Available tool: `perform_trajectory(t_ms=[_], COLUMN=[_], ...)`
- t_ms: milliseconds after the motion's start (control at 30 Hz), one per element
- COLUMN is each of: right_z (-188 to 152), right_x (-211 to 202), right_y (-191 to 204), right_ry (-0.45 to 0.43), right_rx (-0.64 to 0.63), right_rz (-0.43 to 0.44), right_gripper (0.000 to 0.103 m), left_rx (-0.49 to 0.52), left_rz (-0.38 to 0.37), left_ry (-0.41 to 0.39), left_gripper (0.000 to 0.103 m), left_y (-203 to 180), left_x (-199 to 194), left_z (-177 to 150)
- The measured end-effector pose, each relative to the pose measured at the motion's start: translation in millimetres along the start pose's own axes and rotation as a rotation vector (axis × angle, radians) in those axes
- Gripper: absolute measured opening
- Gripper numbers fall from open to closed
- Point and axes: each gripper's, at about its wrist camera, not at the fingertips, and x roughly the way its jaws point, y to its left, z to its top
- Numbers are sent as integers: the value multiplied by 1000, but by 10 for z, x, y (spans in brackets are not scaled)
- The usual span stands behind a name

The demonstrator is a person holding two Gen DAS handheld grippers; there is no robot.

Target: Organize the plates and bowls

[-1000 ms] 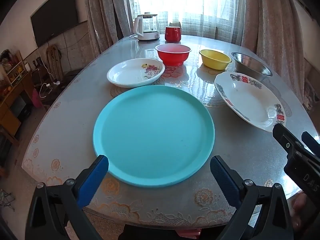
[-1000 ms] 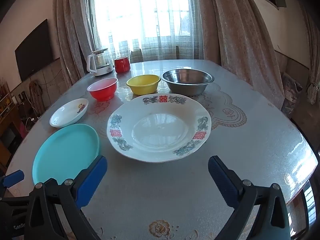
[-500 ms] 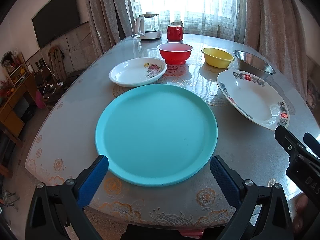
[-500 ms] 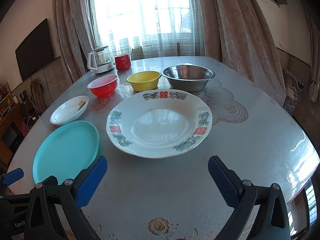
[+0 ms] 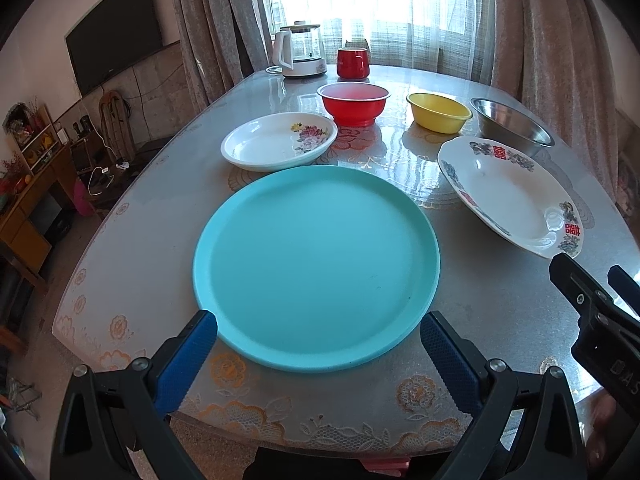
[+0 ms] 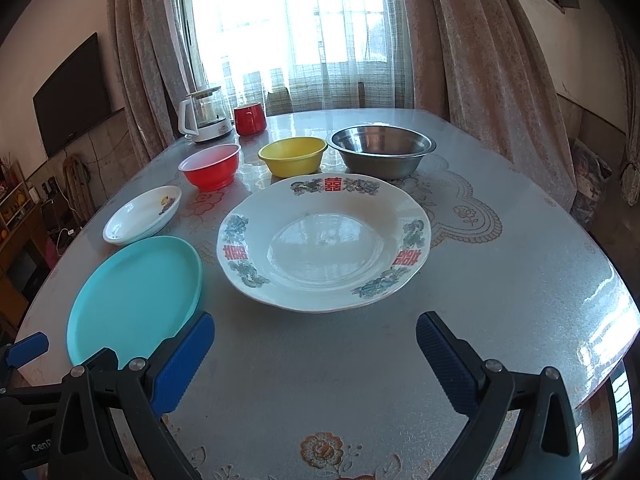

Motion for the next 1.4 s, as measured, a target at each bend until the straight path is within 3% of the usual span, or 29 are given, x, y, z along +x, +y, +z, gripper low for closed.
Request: perform_trajectory(t_ms=[1067,1400], right_z=[-40,-42], right_x=[51,74], right_y=[-5,-60], right_ry=[26,37], right_rx=[9,32], right_rz=[5,1], right_gripper=[103,103], left_rx=[-41,-77], left_rz=[8,-49], left_ry=[44,72], left_gripper=[102,102], left_y=[93,125], left_x=[76,144], left_z=[-17,-23])
